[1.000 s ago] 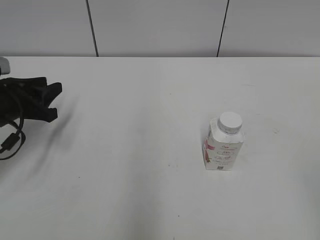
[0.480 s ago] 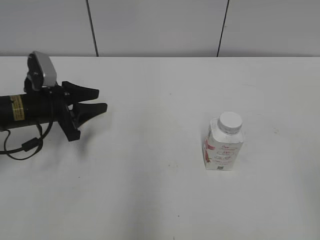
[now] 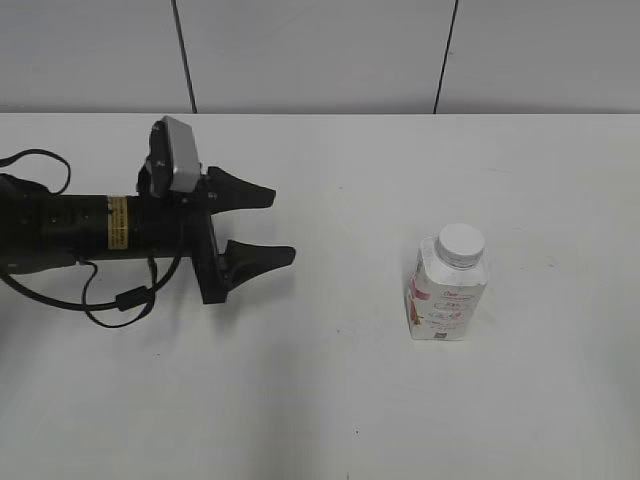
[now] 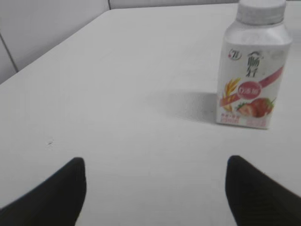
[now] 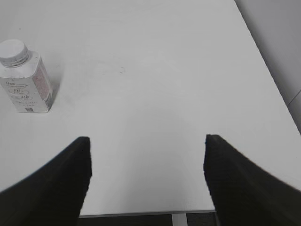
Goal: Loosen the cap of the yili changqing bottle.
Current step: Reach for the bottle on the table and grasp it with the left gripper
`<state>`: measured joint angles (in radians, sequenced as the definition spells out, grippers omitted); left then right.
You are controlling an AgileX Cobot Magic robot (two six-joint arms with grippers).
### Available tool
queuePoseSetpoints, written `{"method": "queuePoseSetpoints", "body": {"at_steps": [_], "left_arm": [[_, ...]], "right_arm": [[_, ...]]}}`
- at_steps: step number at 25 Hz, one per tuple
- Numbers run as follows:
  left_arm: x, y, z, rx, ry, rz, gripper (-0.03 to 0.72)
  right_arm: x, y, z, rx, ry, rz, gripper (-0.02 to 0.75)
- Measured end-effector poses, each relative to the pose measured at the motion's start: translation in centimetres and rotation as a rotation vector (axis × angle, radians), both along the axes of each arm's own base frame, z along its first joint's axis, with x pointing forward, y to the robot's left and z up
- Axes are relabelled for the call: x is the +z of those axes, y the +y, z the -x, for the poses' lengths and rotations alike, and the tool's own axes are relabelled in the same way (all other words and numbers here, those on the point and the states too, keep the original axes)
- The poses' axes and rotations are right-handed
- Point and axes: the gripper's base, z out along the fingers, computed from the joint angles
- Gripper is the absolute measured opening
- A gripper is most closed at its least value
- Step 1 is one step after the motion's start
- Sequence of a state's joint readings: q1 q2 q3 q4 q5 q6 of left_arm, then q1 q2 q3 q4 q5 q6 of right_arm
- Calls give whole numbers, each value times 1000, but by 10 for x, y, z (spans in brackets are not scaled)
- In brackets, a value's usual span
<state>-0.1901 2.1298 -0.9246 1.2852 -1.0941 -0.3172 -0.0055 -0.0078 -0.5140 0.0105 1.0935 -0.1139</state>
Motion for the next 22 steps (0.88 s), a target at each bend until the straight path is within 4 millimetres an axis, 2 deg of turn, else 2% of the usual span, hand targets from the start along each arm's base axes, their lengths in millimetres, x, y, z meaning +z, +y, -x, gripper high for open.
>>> {"method": "queuePoseSetpoints", "body": {"at_steps": [7,15,22], "left_arm": [[6,-44,3,-91,48,38,564],[-8,-86,12,-193,86,43,565],[-6,-119,17,-270,55,50,565]], "right_arm": [[0,0,0,0,0,0,585],[0,0,0,0,0,0,585],[0,0,0,0,0,0,585]]}}
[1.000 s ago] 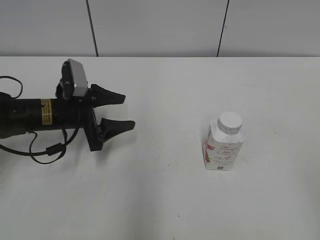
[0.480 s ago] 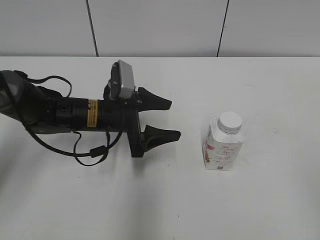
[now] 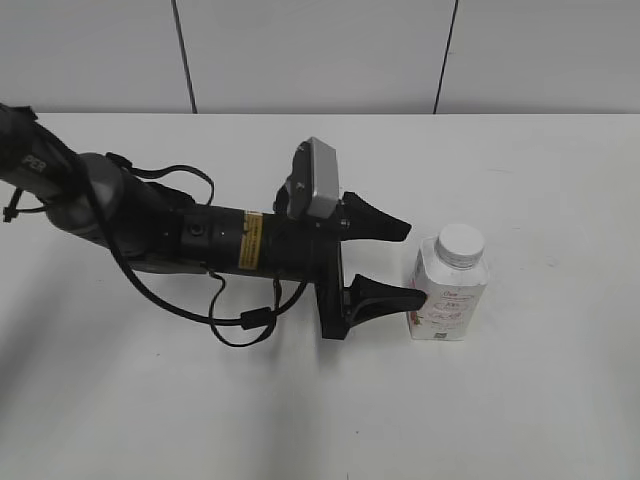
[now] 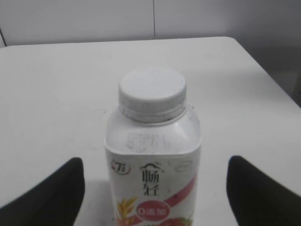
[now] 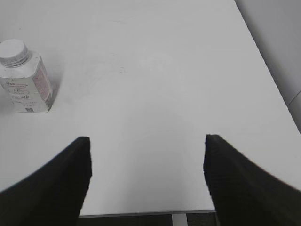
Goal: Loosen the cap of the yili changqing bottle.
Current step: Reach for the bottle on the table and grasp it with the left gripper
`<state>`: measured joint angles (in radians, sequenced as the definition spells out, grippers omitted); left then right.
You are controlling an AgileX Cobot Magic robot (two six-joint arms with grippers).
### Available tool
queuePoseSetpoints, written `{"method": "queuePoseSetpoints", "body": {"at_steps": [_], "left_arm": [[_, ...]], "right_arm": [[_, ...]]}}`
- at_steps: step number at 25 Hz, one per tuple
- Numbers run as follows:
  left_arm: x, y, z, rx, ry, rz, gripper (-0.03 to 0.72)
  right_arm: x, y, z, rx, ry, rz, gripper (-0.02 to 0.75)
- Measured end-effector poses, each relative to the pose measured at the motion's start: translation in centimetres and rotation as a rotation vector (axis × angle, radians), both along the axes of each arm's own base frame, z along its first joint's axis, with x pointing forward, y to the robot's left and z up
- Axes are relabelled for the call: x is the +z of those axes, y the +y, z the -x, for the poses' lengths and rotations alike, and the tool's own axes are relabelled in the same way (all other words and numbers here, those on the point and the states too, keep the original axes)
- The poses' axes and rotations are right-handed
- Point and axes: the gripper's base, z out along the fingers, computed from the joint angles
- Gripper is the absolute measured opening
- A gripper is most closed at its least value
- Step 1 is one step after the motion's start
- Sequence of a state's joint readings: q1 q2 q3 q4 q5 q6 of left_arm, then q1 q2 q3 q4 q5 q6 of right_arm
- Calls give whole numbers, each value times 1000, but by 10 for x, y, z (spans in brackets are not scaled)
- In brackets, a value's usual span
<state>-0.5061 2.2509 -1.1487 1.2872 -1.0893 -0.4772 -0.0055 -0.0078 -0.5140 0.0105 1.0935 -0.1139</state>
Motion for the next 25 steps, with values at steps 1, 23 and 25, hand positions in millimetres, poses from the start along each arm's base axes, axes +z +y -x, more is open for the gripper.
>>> {"method": "queuePoseSetpoints", "body": {"at_steps": [1,23,25], "left_arm": [[-2,-4,-1,-3,7,-1,565],[-12,-27,-4,34,42,4,458],[-12,-27,-4,33,42,4,418]], "right_arm": [[0,0,0,0,0,0,585],[0,0,0,0,0,0,585],[0,0,0,0,0,0,585]]}}
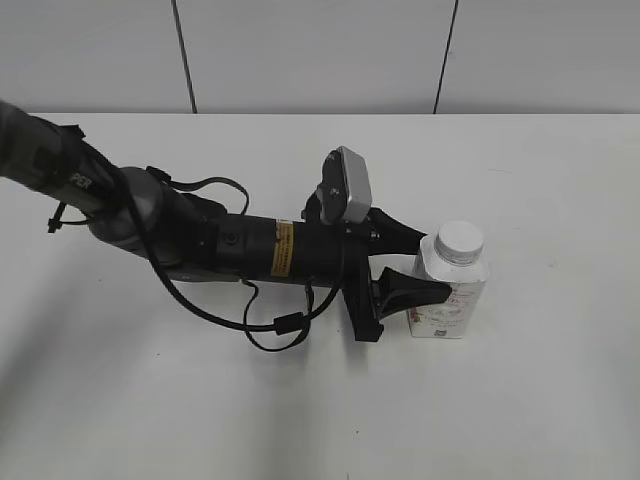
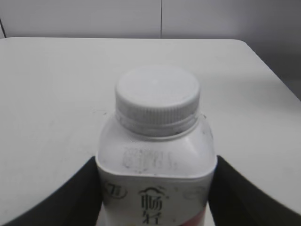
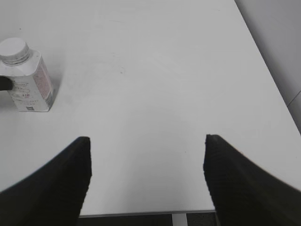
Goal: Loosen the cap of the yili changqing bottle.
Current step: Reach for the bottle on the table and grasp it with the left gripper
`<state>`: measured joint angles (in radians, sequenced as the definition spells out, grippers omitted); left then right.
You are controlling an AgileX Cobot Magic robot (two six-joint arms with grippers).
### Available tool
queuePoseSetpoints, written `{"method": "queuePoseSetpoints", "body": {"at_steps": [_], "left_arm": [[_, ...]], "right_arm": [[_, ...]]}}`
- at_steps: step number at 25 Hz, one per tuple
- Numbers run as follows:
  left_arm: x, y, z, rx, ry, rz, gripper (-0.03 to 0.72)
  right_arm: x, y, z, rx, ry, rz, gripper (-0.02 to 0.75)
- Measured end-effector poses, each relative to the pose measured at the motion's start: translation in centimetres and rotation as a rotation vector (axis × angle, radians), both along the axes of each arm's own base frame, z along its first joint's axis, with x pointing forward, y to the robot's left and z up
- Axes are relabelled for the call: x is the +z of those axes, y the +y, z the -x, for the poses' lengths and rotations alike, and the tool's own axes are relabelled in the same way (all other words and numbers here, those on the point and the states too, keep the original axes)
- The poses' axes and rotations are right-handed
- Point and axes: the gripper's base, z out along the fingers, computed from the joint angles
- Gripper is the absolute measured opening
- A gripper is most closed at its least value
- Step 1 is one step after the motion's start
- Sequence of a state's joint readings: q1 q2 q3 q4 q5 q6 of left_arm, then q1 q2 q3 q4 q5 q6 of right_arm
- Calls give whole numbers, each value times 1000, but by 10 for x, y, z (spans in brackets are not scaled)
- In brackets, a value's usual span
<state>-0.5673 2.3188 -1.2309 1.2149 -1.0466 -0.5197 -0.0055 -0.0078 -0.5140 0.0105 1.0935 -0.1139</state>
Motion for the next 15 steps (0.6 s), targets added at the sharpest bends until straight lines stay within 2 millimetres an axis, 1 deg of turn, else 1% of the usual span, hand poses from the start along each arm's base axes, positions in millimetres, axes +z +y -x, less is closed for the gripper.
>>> {"method": "queuePoseSetpoints", "body": {"at_steps": [15], "left_arm": [[0,0,0,-1,0,0,412]], "right_arm": [[0,0,0,0,0,0,585]]}}
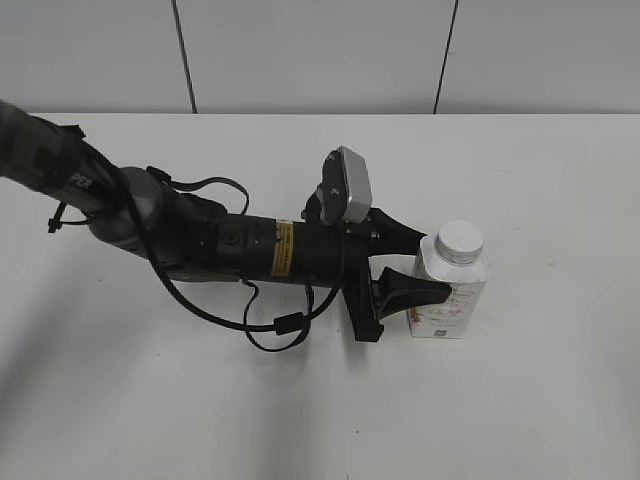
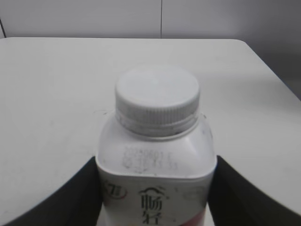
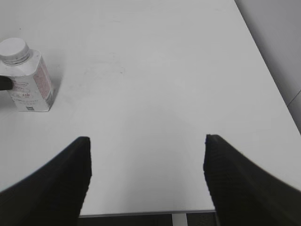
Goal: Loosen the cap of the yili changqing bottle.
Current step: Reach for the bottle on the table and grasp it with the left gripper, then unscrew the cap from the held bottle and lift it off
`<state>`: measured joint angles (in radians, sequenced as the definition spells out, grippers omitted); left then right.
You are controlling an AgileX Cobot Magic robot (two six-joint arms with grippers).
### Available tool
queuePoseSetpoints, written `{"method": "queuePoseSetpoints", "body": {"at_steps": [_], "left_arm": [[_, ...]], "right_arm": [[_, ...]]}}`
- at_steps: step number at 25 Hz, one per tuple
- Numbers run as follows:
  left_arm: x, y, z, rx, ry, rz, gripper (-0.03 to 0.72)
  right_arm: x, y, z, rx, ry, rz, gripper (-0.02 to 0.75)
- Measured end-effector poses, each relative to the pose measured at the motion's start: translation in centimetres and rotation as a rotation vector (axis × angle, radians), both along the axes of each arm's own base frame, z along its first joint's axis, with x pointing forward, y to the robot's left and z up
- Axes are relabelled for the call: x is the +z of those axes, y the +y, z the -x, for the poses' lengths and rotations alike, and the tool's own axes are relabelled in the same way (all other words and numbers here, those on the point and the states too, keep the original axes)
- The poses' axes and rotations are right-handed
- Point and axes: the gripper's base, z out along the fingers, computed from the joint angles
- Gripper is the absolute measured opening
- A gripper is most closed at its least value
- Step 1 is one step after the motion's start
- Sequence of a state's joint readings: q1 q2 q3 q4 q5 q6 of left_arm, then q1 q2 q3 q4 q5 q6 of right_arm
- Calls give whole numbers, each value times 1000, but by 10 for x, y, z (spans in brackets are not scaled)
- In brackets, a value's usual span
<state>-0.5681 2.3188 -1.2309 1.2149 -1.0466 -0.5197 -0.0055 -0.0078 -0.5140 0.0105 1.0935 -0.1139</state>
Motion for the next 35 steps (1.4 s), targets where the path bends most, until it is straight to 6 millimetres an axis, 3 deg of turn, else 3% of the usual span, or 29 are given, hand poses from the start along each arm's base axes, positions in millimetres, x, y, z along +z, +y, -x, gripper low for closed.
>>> {"method": "queuePoseSetpoints", "body": {"at_steps": [23,28,35], "left_arm": [[0,0,0,0,0,0,412],[0,0,0,0,0,0,412],[0,0,0,0,0,0,412]], "right_arm": [[1,0,-1,-2,5,-7,585],[14,0,-18,-4,93,-11,585],[46,0,-57,-36,288,-54,585]]}}
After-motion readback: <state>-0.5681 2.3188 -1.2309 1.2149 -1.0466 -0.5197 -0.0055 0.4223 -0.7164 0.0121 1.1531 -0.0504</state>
